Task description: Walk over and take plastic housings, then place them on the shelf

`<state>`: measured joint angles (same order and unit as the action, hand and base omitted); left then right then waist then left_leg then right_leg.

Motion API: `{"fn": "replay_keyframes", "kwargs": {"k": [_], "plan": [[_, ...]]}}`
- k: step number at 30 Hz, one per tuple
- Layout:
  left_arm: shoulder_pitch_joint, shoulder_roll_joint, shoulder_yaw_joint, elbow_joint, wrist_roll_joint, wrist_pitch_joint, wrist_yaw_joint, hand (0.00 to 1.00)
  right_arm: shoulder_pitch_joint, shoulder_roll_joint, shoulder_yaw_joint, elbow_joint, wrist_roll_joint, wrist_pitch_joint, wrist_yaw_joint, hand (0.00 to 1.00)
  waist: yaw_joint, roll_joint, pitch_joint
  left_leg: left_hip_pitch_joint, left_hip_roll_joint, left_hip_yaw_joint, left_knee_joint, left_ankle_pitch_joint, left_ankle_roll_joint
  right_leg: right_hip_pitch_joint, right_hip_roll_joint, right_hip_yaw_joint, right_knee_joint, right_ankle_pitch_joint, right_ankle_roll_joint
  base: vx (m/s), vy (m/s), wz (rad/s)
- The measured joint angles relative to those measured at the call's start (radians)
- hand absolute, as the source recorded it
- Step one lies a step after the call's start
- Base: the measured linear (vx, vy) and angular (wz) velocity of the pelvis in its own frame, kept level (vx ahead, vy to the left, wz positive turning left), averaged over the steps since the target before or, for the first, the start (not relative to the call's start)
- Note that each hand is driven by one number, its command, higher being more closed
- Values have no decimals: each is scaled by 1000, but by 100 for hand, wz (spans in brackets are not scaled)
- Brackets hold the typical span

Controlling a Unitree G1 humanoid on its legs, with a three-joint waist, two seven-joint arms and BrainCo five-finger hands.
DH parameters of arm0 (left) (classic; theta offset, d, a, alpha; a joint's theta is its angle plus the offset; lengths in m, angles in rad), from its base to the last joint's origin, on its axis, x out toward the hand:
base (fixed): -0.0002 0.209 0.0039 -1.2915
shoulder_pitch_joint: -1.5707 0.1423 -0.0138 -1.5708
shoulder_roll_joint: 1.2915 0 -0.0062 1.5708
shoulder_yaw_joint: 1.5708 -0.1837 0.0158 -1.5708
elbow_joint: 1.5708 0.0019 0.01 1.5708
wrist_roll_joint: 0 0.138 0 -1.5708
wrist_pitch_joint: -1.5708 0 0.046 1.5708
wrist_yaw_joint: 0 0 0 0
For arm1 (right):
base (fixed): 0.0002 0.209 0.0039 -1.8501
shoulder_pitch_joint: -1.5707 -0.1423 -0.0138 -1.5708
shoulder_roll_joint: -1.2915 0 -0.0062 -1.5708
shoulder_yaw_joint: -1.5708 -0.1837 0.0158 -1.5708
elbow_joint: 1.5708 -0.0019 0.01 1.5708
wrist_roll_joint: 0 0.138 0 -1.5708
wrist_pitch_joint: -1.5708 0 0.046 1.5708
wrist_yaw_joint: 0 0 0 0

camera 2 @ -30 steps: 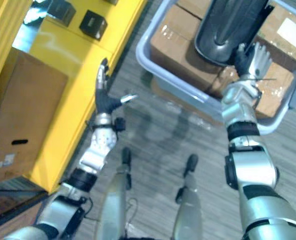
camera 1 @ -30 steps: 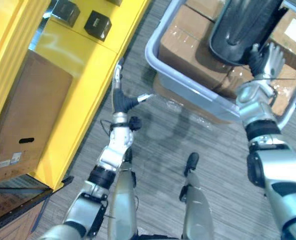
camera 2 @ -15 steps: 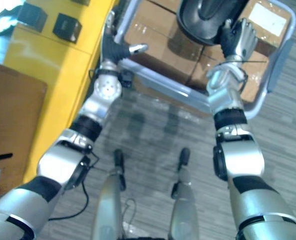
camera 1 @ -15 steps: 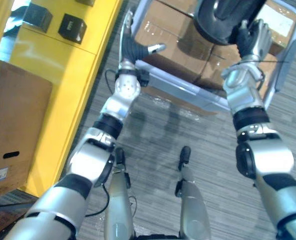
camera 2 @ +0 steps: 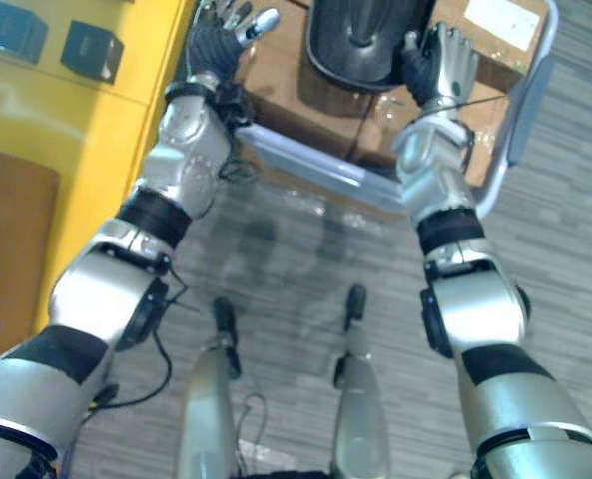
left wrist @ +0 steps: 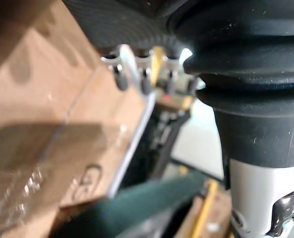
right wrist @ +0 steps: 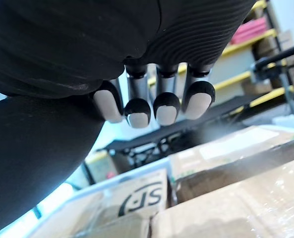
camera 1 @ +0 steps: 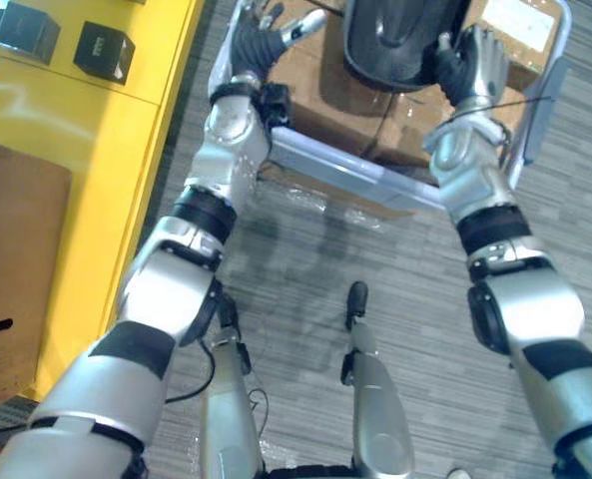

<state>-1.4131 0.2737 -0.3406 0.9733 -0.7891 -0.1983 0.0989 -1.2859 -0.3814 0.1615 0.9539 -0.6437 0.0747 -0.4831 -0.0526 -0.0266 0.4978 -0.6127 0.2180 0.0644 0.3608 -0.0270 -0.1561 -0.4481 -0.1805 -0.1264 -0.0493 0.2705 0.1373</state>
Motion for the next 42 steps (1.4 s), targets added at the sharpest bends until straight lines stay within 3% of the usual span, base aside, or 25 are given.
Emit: {"fn": "replay_keyframes", "kwargs": {"k": [8, 18, 37, 38, 42], "plan": [[-1, 33, -34, 1, -27, 11, -33, 0, 0, -1, 13, 7, -20, -8, 17, 100, -13, 0, 0, 0, 0, 0, -2, 0, 0, 1, 0, -1, -1, 1, 1, 0, 0, 0], [-20, 27, -56, 62, 45, 28, -23, 0, 6, 3, 66, 9, -40, -13, 24, 100, -13, -1, 0, 6, 0, -4, -1, 0, 0, 17, 0, -5, -12, 5, 1, -1, 0, 1], [-35, -30, -115, 124, 98, 71, -9, 0, 6, 47, 156, 2, -118, -28, 23, 100, -15, -1, 1, 10, 0, -3, -4, 0, 0, 20, 1, -5, -15, 6, 2, 0, 0, 0], [-35, -37, -116, 130, 97, 72, -12, 100, 6, 54, 159, 2, -118, -28, 23, 100, -15, -1, 1, 13, 0, -3, -5, 0, 0, 23, 1, -5, -15, 6, 2, 0, 0, 0], [-36, -38, -122, 141, 96, 76, -13, 100, 10, 54, 195, 3, -119, -27, 23, 100, -14, -1, 1, 18, -1, -4, -6, 0, 0, 30, 1, -8, -20, 6, 2, 0, 0, 0]]}}
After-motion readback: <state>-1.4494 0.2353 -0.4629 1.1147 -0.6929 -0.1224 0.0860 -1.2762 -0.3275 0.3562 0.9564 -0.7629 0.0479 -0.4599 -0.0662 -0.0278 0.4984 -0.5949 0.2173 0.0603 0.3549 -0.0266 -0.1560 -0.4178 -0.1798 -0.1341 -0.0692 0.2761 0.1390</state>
